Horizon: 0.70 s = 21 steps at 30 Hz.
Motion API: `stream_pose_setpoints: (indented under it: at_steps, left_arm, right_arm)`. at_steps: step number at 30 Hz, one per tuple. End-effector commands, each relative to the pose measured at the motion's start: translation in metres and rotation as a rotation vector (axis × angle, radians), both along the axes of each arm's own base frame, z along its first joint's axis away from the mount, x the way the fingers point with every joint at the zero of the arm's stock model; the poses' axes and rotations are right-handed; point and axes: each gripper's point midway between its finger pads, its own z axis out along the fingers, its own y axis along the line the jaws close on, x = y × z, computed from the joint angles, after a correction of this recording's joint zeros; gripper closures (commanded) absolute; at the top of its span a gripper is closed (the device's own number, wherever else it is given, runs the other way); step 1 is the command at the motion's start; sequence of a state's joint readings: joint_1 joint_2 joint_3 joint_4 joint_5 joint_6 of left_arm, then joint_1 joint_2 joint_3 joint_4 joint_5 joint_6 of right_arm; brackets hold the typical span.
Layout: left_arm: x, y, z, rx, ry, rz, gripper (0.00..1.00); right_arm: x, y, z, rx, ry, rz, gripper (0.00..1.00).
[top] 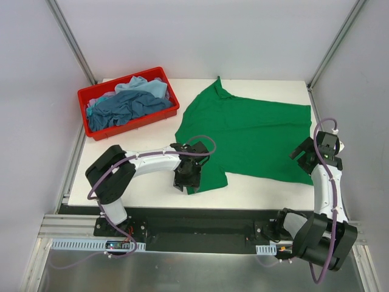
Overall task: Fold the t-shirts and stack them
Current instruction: Grap the side of the flattened tshirt closest away from the robot with both arms
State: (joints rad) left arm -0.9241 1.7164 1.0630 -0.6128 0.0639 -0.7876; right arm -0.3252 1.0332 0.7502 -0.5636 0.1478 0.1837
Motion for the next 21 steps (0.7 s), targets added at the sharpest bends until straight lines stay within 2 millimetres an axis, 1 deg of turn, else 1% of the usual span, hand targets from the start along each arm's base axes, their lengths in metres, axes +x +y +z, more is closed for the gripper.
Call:
stream_pose_setpoints:
  at_steps: [1, 3, 4, 5, 6, 7, 9, 13, 15, 17, 19, 21]
  left_arm:
    - [0.013, 0.003, -0.005, 0.067, -0.062, 0.056, 0.52]
    - [0.016, 0.006, -0.009, 0.09, -0.076, 0.059, 0.61]
    - [0.017, 0.006, -0.01, 0.093, -0.075, 0.054, 0.68]
    - [0.017, 0.005, -0.011, 0.095, -0.072, 0.049, 0.78]
    - [0.017, 0.004, -0.012, 0.094, -0.068, 0.047, 0.9]
    - [0.016, 0.005, -0.012, 0.094, -0.065, 0.043, 1.0]
    - [0.014, 0.007, -0.01, 0.089, -0.062, 0.026, 1.0]
    - [0.002, 0.021, -0.004, 0.073, -0.069, -0.01, 1.0]
    - [-0.004, 0.026, -0.002, 0.063, -0.059, -0.032, 1.0]
    - [-0.008, 0.027, -0.003, 0.056, -0.048, -0.051, 1.0]
    - [-0.015, 0.021, -0.002, 0.022, -0.014, -0.072, 1.0]
    - [-0.016, 0.016, -0.001, -0.003, -0.008, -0.081, 1.0]
  right_arm:
    - [0.006, -0.005, 0.001, 0.003, -0.026, -0.025, 0.04]
    - [0.004, -0.005, -0.001, 0.002, -0.021, -0.032, 0.04]
    - [0.003, -0.006, -0.002, 0.0, -0.022, -0.041, 0.04]
    - [0.003, -0.007, -0.002, 0.001, -0.022, -0.046, 0.04]
    - [0.002, -0.007, -0.002, 0.002, -0.023, -0.052, 0.04]
    - [0.002, -0.008, -0.003, 0.003, -0.025, -0.06, 0.04]
    - [-0.004, -0.012, -0.005, -0.007, -0.017, -0.088, 0.04]
    - [-0.026, -0.024, -0.015, -0.009, 0.034, -0.192, 0.04]
    - [-0.034, -0.025, -0.021, 0.019, 0.044, -0.226, 0.04]
    - [-0.043, -0.028, -0.029, 0.047, 0.052, -0.28, 0.04]
    - [-0.047, -0.028, -0.037, 0.088, 0.059, -0.311, 0.02]
    - [-0.049, -0.027, -0.044, 0.107, 0.069, -0.315, 0.01]
